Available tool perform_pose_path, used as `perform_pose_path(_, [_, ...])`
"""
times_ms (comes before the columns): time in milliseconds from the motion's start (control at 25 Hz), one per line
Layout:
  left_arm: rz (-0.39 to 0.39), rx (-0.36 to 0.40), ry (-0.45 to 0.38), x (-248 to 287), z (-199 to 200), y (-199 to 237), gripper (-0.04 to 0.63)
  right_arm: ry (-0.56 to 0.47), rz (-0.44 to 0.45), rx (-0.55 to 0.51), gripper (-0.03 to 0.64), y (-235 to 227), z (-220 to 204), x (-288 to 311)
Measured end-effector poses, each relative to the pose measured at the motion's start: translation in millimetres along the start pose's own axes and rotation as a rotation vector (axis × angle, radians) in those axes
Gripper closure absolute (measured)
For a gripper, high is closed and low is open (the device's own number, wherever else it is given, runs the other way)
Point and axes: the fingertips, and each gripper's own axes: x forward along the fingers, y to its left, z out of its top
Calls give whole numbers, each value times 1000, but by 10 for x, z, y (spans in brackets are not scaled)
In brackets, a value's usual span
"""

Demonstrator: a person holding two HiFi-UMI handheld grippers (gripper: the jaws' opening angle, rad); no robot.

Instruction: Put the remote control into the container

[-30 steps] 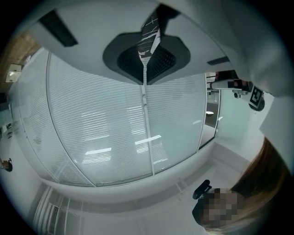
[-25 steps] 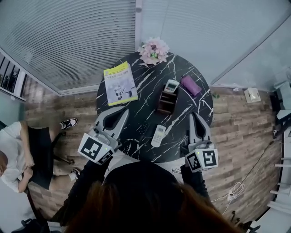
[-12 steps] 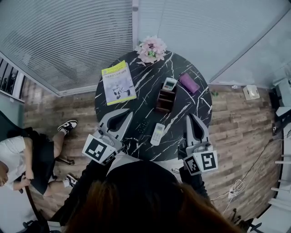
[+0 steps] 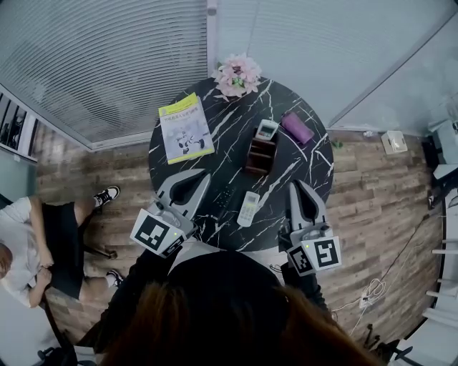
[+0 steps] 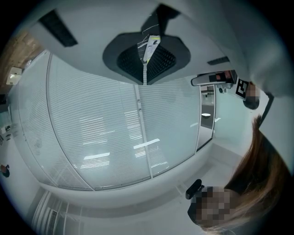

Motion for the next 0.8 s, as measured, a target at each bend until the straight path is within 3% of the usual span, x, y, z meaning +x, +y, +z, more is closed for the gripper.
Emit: perform_pose_path(800, [7,-9,57,146,-201,-26,586,32,-11,-3,584,-87,-98,-117])
